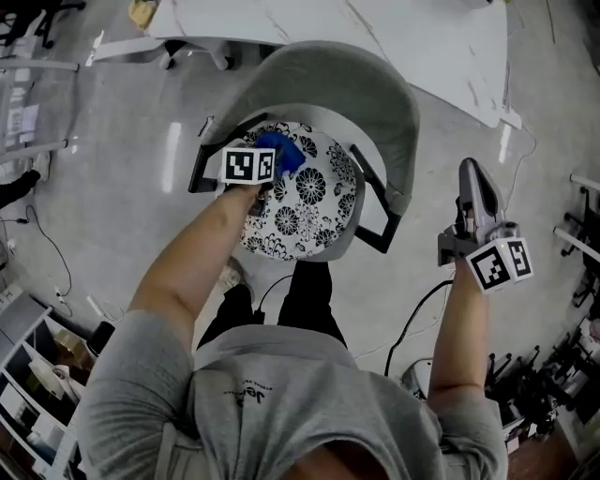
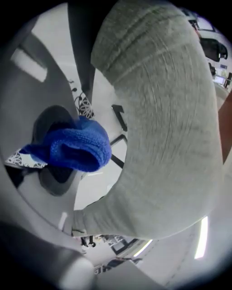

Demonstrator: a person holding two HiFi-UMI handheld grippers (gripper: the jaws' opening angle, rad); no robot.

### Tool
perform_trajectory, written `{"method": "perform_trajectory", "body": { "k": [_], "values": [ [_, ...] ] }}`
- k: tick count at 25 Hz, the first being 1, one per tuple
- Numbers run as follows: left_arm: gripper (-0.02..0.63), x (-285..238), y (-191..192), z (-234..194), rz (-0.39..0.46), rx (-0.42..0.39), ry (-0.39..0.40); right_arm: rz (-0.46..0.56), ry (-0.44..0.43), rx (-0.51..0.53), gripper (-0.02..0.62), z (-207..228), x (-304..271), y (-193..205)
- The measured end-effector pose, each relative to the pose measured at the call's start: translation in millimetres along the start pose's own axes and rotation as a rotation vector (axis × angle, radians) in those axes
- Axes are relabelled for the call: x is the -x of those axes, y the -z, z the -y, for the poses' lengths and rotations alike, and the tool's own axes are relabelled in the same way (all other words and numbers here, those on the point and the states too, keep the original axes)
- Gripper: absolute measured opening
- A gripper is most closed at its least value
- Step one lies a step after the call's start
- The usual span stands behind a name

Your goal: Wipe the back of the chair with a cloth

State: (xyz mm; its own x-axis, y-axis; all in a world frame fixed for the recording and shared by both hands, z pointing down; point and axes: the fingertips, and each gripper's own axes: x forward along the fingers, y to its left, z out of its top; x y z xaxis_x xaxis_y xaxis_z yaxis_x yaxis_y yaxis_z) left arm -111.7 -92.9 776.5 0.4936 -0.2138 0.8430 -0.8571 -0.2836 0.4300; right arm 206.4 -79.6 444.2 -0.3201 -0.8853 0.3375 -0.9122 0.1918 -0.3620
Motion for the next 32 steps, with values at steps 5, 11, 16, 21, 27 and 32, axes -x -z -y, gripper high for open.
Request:
{"method": "perform_trajectory", "body": {
  "k": [5,11,16,21,27,32],
  "values": [
    [0.124,3.5,-14.8,-49.0,0.05,0.107,-0.082,-0.029,-0.03,0.02,0.003,-21.4,-15.4,8.5],
    [0.124,-5.5,-37.7,-70.7,0.095,0.218,-0.151,-0.052,-0.055,0.032,0.003,-21.2,-33.7,7.5],
    [0.124,-20.4,-59.9,-62.5,0.149,0.21,-0.166,-0.069,-0.057,0.044,0.003,-0.2,-41.5,2.5],
    [0.124,-37.9,-75.9,-45.9,0.125,0.126,-0.193,-0.065,-0.05,0.032,0.003,25.9,-41.4,0.8],
    [0.123,-58.4,-89.7,-9.5,0.06,-0.054,-0.186,-0.06,-0.027,0.005,0.003,61.1,-33.0,3.5],
    [0.123,-84.7,-94.4,46.8,0.002,-0.201,-0.123,-0.04,-0.012,-0.005,0.003,84.7,-22.8,-1.0]
  ]
}}
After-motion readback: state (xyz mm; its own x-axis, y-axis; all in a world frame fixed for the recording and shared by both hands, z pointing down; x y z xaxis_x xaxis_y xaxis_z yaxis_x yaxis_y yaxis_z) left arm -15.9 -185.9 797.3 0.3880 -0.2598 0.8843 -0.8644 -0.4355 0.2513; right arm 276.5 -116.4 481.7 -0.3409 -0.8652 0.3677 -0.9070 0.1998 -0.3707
